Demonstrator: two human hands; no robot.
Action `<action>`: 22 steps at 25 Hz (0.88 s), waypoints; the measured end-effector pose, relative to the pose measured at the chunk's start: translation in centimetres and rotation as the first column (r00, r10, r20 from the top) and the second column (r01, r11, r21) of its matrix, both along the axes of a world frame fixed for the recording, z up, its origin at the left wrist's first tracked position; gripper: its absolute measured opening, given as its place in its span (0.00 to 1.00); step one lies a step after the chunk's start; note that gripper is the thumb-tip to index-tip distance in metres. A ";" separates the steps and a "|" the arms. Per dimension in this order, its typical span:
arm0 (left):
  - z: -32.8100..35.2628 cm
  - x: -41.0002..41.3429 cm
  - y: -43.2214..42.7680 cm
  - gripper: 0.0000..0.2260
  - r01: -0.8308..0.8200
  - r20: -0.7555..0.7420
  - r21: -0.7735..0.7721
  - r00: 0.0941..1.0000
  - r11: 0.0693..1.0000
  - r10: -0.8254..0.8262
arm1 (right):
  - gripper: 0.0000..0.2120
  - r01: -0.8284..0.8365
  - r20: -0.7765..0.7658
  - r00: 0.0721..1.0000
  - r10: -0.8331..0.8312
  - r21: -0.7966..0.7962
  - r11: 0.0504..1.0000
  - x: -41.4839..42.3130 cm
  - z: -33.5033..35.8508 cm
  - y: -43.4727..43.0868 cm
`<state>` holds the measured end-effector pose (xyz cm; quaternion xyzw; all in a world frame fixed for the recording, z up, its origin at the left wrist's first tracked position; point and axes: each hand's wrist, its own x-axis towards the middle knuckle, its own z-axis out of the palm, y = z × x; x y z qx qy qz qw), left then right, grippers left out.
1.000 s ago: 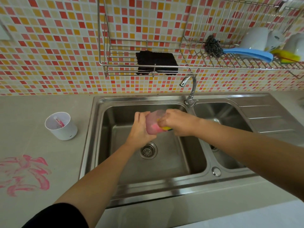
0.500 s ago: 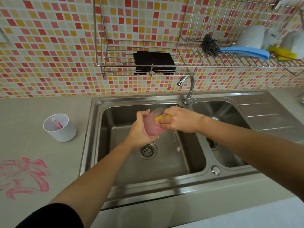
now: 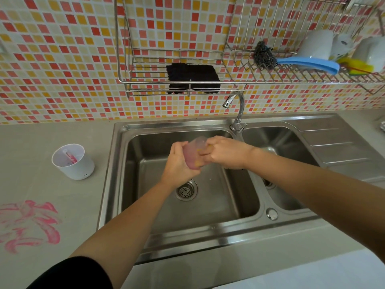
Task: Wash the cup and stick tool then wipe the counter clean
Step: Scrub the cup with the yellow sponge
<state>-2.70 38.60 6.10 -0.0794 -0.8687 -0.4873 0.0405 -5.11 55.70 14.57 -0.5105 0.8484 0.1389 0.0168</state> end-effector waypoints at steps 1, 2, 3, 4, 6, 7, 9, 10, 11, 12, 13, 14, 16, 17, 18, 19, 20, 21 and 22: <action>0.2 -0.1 -0.1 0.38 -0.005 0.007 0.002 1.000 1.000 0.005 | 0.18 -0.057 -0.060 0.997 0.056 -0.011 0.998 -0.1 -0.3 0.2; 0.3 -0.2 -0.3 0.40 0.021 0.019 0.005 1.000 1.000 -0.021 | 0.19 -0.070 -0.068 0.995 0.071 0.014 0.997 -0.1 -0.3 0.4; 0.5 -0.4 -0.6 0.42 0.080 0.041 0.015 0.996 0.997 -0.080 | 0.18 -0.106 -0.075 0.991 0.108 0.028 0.994 -0.1 -0.1 0.7; 0.7 -0.5 -0.9 0.44 0.156 0.074 0.033 0.985 0.987 -0.159 | 0.19 -0.139 -0.093 0.986 0.141 0.028 0.990 -0.3 0.1 1.2; 1.1 -0.6 -1.4 0.47 0.265 0.119 0.065 0.955 0.962 -0.271 | 0.18 -0.190 -0.147 0.970 0.193 0.036 0.981 -0.4 0.3 1.9; 1.1 -0.7 -1.4 0.46 0.278 0.113 0.062 0.952 0.959 -0.283 | 0.18 -0.182 -0.161 0.969 0.186 0.042 0.982 -0.3 0.4 1.8; 1.1 -0.8 -1.3 0.39 0.239 0.060 0.021 0.969 0.971 -0.240 | 0.16 -0.016 -0.115 0.993 0.025 0.076 0.997 0.3 0.0 0.9; 1.0 -0.7 -1.2 0.37 0.210 0.035 0.003 0.977 0.978 -0.210 | 0.15 0.090 -0.009 0.996 -0.089 0.077 0.993 0.7 0.0 0.2; 0.8 -0.5 -1.0 0.36 0.186 0.019 -0.006 0.982 0.983 -0.186 | 0.14 0.180 0.105 0.977 -0.188 0.077 0.981 0.6 -0.1 -0.2; 0.6 -0.3 -0.8 0.35 0.167 0.009 -0.010 0.986 0.986 -0.167 | 0.12 0.248 0.189 0.947 -0.258 0.074 0.966 0.7 -0.1 -0.5; 0.3 -0.2 -0.7 0.35 0.144 0.002 -0.005 0.990 0.990 -0.144 | 0.11 0.280 0.240 0.925 -0.293 0.090 0.956 0.7 -0.1 -0.6; 0.1 -0.1 -0.5 0.35 0.113 0.002 0.008 0.994 0.994 -0.113 | 0.12 0.276 0.216 0.931 -0.293 0.105 0.955 0.6 0.3 -1.0; 0.1 -0.1 -0.4 0.36 0.063 0.007 0.039 0.998 0.997 -0.063 | 0.13 0.250 0.115 0.957 -0.265 0.126 0.960 0.5 0.3 -1.1; 0.2 -0.2 -0.3 0.37 0.068 0.002 0.040 0.998 0.997 -0.069 | 0.11 0.280 0.149 0.944 -0.295 0.113 0.953 0.6 0.6 -1.3; 0.1 -0.3 -0.3 0.37 0.087 -0.007 0.023 0.996 0.996 -0.087 | 0.10 0.297 0.170 0.934 -0.315 0.126 0.947 0.8 1.3 -1.6; 0.1 -0.3 -0.3 0.37 0.101 -0.020 0.006 0.995 0.995 -0.101 | 0.08 0.284 0.184 0.934 -0.307 0.142 0.948 0.5 1.3 -1.5; 0.0 -0.2 -0.3 0.37 0.095 -0.022 -0.004 0.995 0.995 -0.095 | 0.07 0.246 0.206 0.938 -0.279 0.172 0.954 0.6 1.5 -1.8; 0.0 -0.1 -0.3 0.38 0.073 -0.017 0.007 0.997 0.997 -0.073 | 0.06 0.202 0.171 0.957 -0.233 0.179 0.963 0.5 1.6 -2.0; -0.1 0.0 -0.3 0.38 0.052 -0.014 0.025 0.999 0.998 -0.052 | 0.07 0.201 0.107 0.969 -0.225 0.198 0.959 0.6 1.8 -2.0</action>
